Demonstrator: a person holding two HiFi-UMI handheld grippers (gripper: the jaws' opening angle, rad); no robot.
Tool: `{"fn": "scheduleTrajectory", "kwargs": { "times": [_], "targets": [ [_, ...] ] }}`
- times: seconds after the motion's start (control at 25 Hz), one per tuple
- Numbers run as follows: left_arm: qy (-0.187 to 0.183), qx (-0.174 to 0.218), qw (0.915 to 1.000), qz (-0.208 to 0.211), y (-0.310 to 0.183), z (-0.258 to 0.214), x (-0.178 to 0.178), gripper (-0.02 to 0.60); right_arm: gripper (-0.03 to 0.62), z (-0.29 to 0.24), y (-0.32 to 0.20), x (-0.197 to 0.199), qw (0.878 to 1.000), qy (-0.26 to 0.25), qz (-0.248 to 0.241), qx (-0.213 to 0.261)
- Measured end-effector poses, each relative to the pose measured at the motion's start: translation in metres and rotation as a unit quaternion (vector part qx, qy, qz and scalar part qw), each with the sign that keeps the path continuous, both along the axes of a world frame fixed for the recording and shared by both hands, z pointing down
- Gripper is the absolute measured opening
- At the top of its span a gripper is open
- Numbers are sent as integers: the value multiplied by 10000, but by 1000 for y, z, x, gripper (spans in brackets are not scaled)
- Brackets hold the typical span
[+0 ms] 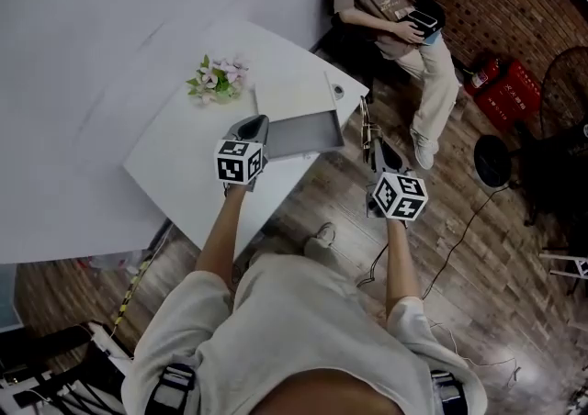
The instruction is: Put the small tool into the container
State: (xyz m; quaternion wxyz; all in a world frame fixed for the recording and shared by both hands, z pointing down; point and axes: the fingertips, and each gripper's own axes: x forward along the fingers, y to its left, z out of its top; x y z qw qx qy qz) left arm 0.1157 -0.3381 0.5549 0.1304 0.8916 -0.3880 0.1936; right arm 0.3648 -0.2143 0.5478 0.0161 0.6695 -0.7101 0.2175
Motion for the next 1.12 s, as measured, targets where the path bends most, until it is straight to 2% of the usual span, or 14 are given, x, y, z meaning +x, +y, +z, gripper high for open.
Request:
{"fn": "scheduleTrajectory", "kwargs": {
  "times": [0.32,0.6,1.12],
  "targets": [
    [-45,-81,9994,-339,0,10,11,8,6,13,-18,22,9994,-85,-310,-80],
    [-32,-113,9989,-455,-6,15,13,9,6,19,-38,21,9986,-62,-517,-111],
    [77,-227,9970,-741,-28,22,-37,9,6,26,-75,-26,9963,32,-816,-253]
  ]
}}
